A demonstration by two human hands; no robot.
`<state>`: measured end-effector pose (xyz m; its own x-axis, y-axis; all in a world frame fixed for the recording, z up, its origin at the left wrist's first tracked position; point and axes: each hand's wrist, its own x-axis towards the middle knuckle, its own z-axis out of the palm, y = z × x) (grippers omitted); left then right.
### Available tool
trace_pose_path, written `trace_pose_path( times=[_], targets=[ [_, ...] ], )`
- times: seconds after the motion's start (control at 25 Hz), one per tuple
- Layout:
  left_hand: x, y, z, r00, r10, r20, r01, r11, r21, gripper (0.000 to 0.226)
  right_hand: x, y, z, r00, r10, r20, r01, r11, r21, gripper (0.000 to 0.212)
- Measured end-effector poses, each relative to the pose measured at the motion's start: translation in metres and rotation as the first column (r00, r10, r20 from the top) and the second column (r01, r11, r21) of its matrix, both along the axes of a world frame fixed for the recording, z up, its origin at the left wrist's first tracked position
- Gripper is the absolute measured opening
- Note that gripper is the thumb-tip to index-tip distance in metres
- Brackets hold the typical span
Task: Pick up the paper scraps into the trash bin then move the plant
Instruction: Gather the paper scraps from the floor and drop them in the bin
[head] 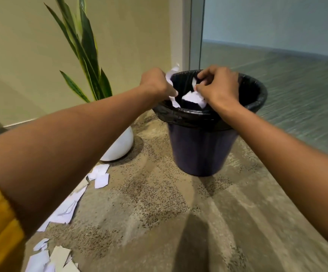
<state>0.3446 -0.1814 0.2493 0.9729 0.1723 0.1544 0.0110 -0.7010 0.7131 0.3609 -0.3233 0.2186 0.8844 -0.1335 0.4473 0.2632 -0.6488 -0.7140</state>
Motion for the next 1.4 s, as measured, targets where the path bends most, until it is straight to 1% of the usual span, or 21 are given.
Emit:
trace_pose_path(
  times=[0.12,0.2,0.28,0.36,0.44,0.52,0.56,0.64,0.72,0.8,0.84,0.88,0.92,1.0,1.12,1.16,1.2,1.24,1.28,1.32,1.4],
  targets=[
    [0.000,-0.001,-0.002,0.999,-0.034,-0.013,0.033,0.998,-0.049,0.042,0.000,0.004,-0.004,0.999,0.033,-0.007,-0.033,0.999,0.002,0.013],
    [-0.002,0.001,-0.003,0.999,-0.052,0.001,0.052,0.997,-0.065,0.043,-0.003,0.008,-0.004,0.999,0.041,0.011,-0.041,0.999,0.011,0.009],
    [-0.010,0.007,-0.002,0.997,-0.080,0.023,0.082,0.993,-0.089,0.037,-0.009,0.015,-0.003,0.996,0.070,0.054,-0.071,0.997,0.015,0.006],
    [-0.023,0.019,-0.002,0.993,-0.117,0.033,0.119,0.989,-0.090,0.031,-0.018,0.027,0.000,0.985,0.142,0.097,-0.145,0.989,0.020,0.007],
    [-0.042,0.038,-0.005,0.986,-0.164,0.016,0.164,0.986,-0.019,0.025,-0.032,0.047,0.001,0.962,0.247,0.114,-0.251,0.968,0.017,0.008],
    [-0.063,0.062,-0.014,0.983,-0.185,-0.007,0.185,0.982,0.035,0.012,-0.048,0.072,-0.002,0.926,0.365,0.093,-0.366,0.931,-0.009,0.009],
    [-0.075,0.076,-0.020,0.984,-0.176,-0.017,0.176,0.983,0.043,0.008,-0.056,0.086,-0.007,0.903,0.424,0.069,-0.424,0.906,-0.022,0.009],
    [-0.097,0.103,-0.037,0.991,-0.128,-0.047,0.130,0.991,0.039,0.010,-0.071,0.111,-0.019,0.849,0.528,0.007,-0.527,0.848,-0.056,0.008],
    [-0.123,0.129,-0.058,0.991,-0.068,-0.119,0.075,0.996,0.058,0.011,-0.087,0.136,-0.039,0.788,0.609,-0.084,-0.615,0.785,-0.076,0.008],
    [-0.153,0.155,-0.082,0.976,-0.030,-0.214,0.046,0.996,0.071,0.011,-0.106,0.162,-0.063,0.708,0.675,-0.208,-0.698,0.713,-0.063,0.010],
    [-0.167,0.168,-0.094,0.966,-0.037,-0.257,0.059,0.995,0.078,0.008,-0.116,0.173,-0.075,0.664,0.700,-0.263,-0.737,0.672,-0.071,0.011],
    [-0.181,0.181,-0.105,0.953,-0.049,-0.299,0.087,0.989,0.116,0.006,-0.126,0.184,-0.088,0.621,0.718,-0.314,-0.773,0.626,-0.099,0.011],
    [-0.194,0.196,-0.117,0.936,-0.057,-0.348,0.129,0.974,0.187,0.007,-0.135,0.193,-0.101,0.585,0.727,-0.360,-0.804,0.577,-0.143,0.011],
    [-0.217,0.225,-0.141,0.885,-0.040,-0.465,0.211,0.923,0.323,0.018,-0.154,0.211,-0.128,0.518,0.731,-0.444,-0.853,0.480,-0.206,0.010],
    [-0.247,0.261,-0.177,0.768,0.013,-0.640,0.349,0.830,0.436,0.054,-0.176,0.232,-0.165,0.409,0.691,-0.596,-0.910,0.361,-0.206,0.011],
    [-0.256,0.272,-0.189,0.720,0.024,-0.693,0.406,0.795,0.450,0.068,-0.181,0.240,-0.177,0.370,0.672,-0.642,-0.927,0.316,-0.203,0.015],
    [-0.262,0.281,-0.202,0.685,0.031,-0.728,0.444,0.775,0.450,0.079,-0.186,0.248,-0.187,0.342,0.657,-0.672,-0.939,0.270,-0.214,0.024],
    [-0.267,0.287,-0.213,0.666,0.036,-0.745,0.450,0.777,0.441,0.086,-0.189,0.255,-0.196,0.324,0.642,-0.695,-0.946,0.226,-0.232,0.036],
    [-0.270,0.291,-0.222,0.663,0.044,-0.748,0.429,0.796,0.427,0.090,-0.192,0.262,-0.205,0.316,0.628,-0.711,-0.949,0.203,-0.242,0.048],
    [-0.271,0.293,-0.229,0.674,0.055,-0.736,0.392,0.818,0.420,0.090,-0.195,0.268,-0.212,0.320,0.616,-0.720,-0.948,0.207,-0.244,0.056],
    [-0.272,0.294,-0.241,0.724,0.080,-0.686,0.303,0.856,0.420,0.082,-0.201,0.278,-0.226,0.353,0.596,-0.722,-0.935,0.255,-0.246,0.065]
  ],
)
